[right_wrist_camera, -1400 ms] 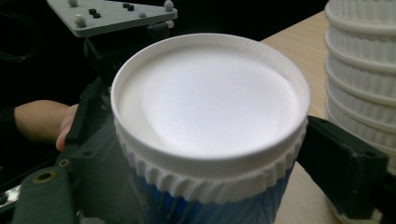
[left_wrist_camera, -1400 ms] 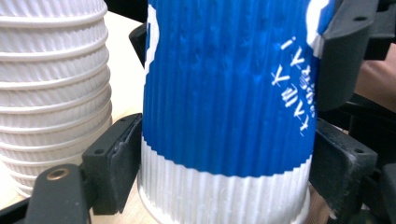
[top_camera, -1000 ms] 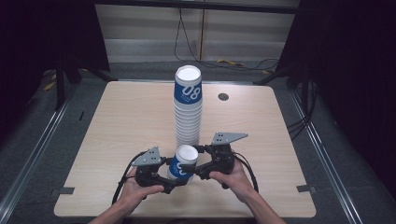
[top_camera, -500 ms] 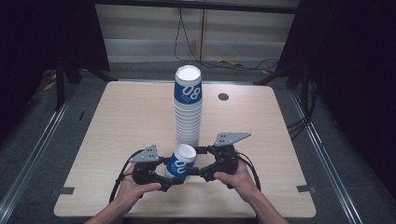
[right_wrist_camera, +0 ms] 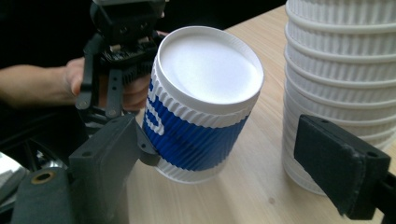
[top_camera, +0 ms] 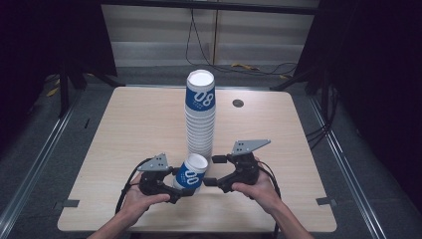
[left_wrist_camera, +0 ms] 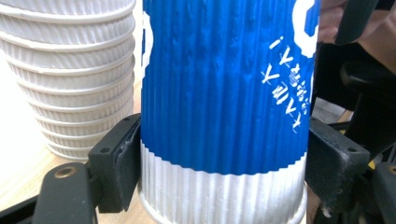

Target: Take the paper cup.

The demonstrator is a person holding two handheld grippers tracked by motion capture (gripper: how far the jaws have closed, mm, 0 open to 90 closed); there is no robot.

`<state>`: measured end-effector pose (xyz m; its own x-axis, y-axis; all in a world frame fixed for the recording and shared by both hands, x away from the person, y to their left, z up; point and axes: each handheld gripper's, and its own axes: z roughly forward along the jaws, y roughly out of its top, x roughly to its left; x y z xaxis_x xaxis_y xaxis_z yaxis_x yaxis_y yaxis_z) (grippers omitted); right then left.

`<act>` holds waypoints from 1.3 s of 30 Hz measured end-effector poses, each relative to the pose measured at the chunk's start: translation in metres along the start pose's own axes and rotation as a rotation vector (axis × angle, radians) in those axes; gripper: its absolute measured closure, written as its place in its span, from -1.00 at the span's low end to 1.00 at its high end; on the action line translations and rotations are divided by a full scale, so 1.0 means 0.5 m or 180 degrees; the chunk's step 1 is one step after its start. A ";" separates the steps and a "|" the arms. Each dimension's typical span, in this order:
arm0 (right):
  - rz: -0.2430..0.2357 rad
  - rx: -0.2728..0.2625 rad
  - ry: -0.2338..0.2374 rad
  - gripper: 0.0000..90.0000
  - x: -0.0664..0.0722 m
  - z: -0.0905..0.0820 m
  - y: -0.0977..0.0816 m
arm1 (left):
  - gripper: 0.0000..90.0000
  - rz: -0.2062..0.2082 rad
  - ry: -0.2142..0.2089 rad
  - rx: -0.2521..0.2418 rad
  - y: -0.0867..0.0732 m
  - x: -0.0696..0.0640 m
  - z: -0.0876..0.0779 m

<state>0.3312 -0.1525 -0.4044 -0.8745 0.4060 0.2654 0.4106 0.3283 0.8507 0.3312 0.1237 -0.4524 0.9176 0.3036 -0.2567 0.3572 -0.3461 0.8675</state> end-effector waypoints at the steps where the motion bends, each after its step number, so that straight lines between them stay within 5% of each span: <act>1: -0.0017 0.0043 -0.0019 -0.69 0.000 0.000 0.000 | -0.50 0.0050 0.0022 0.0025 0.003 -0.001 -0.001; 8: -0.0036 0.0200 -0.0043 -0.69 -0.003 -0.002 -0.013 | -0.50 0.0228 0.0100 0.0210 0.012 -0.008 0.000; 14: -0.0090 0.0306 -0.0032 -0.64 -0.002 0.001 -0.014 | -0.50 0.0186 0.0042 0.0403 0.021 -0.010 0.001; 30: -0.0308 0.0761 -0.0125 -0.65 0.000 0.018 -0.022 | -0.50 0.0370 0.0095 0.0825 0.030 -0.009 0.016; 39: -0.0425 0.0980 -0.0079 -0.64 0.005 0.030 -0.026 | -0.50 0.0605 0.0043 0.1143 0.036 -0.015 0.024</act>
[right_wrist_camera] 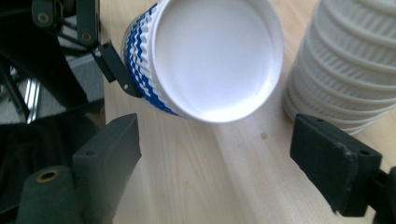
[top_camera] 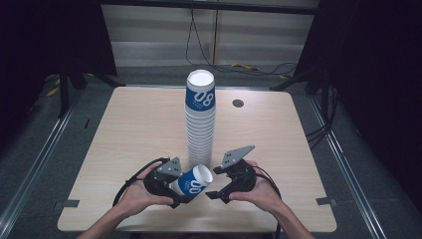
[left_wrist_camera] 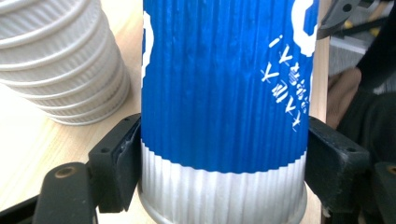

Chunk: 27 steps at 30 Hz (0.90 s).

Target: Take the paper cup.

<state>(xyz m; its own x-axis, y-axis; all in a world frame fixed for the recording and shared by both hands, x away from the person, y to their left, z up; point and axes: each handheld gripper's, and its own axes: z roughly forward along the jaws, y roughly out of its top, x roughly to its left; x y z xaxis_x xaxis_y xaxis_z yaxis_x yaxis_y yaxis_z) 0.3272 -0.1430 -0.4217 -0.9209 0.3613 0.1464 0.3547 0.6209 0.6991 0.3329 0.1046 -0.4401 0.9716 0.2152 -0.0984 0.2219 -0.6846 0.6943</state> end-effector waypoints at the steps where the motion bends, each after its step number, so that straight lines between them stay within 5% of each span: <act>1: -0.0015 0.0034 0.0010 -0.64 0.001 0.002 0.001 | -0.50 0.0023 -0.0011 0.0026 0.002 0.000 0.000; 18: -0.0286 0.0415 -0.0027 -0.62 0.008 0.021 0.011 | -0.50 0.0208 0.0057 0.0375 0.021 -0.009 0.025; 27: -0.0288 0.0513 0.0053 -0.58 0.011 0.031 0.015 | -0.50 0.0227 0.0030 0.0410 0.021 -0.017 0.042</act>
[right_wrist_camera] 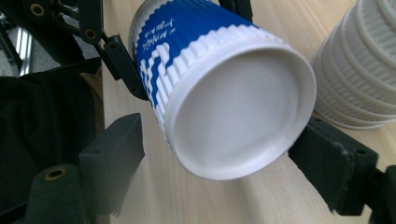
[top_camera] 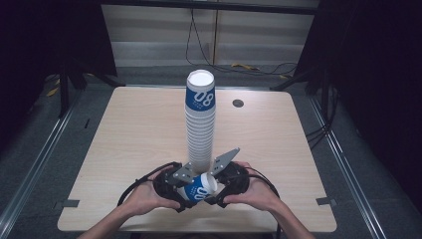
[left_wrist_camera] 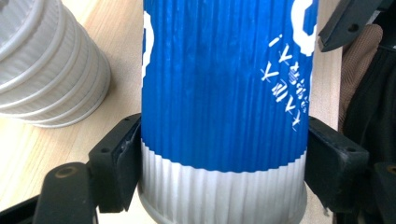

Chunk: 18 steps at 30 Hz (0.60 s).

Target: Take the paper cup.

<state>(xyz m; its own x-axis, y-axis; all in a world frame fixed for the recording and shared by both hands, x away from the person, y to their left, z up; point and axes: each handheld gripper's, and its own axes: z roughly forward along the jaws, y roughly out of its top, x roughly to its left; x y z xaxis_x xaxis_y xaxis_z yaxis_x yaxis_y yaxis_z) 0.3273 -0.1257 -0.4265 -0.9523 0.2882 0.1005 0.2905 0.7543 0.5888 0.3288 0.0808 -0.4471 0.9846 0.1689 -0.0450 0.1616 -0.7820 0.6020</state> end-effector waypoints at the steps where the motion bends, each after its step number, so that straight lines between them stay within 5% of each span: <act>1: 0.0003 0.0012 0.0013 -0.57 0.000 -0.001 0.001 | -0.50 0.0009 -0.0015 0.0005 0.001 -0.001 0.000; 18: -0.0108 0.0032 0.0183 -0.48 0.004 0.001 0.011 | -0.50 0.0390 -0.0063 0.0115 0.022 -0.016 0.002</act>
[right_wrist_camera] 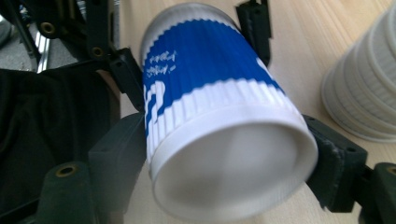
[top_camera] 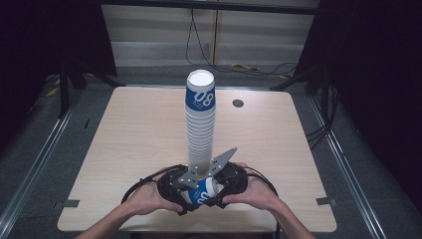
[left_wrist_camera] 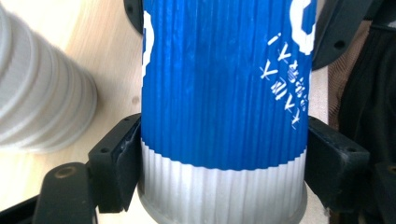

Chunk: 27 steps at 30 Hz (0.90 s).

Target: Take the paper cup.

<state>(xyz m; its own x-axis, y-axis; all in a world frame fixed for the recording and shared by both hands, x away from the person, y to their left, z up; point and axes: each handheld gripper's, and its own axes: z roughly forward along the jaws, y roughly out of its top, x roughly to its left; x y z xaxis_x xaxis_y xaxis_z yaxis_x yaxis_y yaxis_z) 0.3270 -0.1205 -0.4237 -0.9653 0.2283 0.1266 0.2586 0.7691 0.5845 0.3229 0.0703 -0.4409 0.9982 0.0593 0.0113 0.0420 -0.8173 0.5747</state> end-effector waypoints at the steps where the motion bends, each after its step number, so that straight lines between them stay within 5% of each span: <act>1: -0.0012 -0.0002 0.0015 -0.44 0.003 -0.001 0.001 | -0.50 0.0025 0.0019 0.0022 0.001 -0.001 0.001; 11: -0.0109 0.0014 0.0008 -0.37 0.014 -0.008 -0.006 | -0.54 0.0177 0.0011 -0.0099 -0.006 -0.009 0.001; 18: -0.0117 -0.0054 0.0015 -0.36 0.008 -0.011 -0.009 | -0.56 0.0146 0.0101 -0.0327 -0.023 -0.006 -0.005; 27: -0.0101 -0.0063 -0.0002 -0.35 0.005 -0.007 -0.014 | -0.57 0.0002 0.0052 -0.0546 -0.036 -0.001 -0.014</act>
<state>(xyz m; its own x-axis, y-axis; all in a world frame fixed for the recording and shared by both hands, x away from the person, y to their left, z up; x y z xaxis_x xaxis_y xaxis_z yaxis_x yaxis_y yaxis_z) 0.3226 -0.1276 -0.4246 -0.9730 0.2042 0.1073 0.2270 0.7639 0.6041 0.3215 0.0888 -0.4454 0.9973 0.0692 0.0242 0.0320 -0.7076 0.7059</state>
